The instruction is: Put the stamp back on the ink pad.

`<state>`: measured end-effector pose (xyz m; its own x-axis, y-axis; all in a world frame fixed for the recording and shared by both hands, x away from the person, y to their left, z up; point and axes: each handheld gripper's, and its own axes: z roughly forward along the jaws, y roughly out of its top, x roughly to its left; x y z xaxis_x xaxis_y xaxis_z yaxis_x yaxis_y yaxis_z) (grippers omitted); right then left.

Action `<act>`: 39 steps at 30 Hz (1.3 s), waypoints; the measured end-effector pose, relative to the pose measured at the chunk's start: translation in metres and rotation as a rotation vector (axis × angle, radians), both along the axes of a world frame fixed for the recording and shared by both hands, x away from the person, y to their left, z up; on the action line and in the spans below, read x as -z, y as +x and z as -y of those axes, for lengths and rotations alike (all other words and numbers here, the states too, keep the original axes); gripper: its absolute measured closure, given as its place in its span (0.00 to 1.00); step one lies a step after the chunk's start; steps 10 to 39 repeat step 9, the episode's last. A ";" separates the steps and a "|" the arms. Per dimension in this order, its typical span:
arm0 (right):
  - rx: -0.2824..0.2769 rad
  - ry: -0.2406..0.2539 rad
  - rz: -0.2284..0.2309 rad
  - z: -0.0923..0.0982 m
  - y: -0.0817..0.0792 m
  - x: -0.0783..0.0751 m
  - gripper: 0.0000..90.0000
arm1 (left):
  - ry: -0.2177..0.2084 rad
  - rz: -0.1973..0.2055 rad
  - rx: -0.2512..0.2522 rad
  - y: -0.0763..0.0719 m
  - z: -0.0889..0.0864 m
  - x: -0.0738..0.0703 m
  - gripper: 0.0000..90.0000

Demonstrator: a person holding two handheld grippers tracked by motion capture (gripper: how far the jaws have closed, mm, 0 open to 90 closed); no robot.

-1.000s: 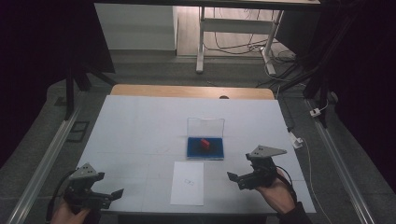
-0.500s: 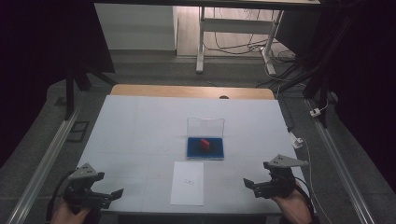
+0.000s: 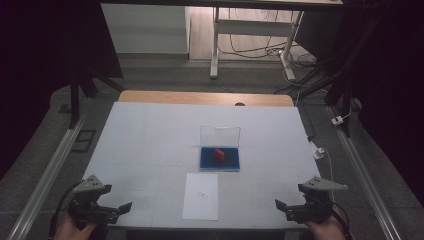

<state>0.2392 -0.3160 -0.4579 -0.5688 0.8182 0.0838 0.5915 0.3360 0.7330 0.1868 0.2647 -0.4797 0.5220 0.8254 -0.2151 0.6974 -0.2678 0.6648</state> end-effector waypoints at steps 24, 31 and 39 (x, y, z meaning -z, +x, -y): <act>0.014 0.010 -0.015 0.006 -0.002 0.000 0.00 | -0.004 -0.001 0.000 0.001 0.001 0.000 0.02; 0.014 0.010 -0.015 0.006 -0.002 0.000 0.00 | -0.004 -0.001 0.000 0.001 0.001 0.000 0.02; 0.014 0.010 -0.015 0.006 -0.002 0.000 0.00 | -0.004 -0.001 0.000 0.001 0.001 0.000 0.02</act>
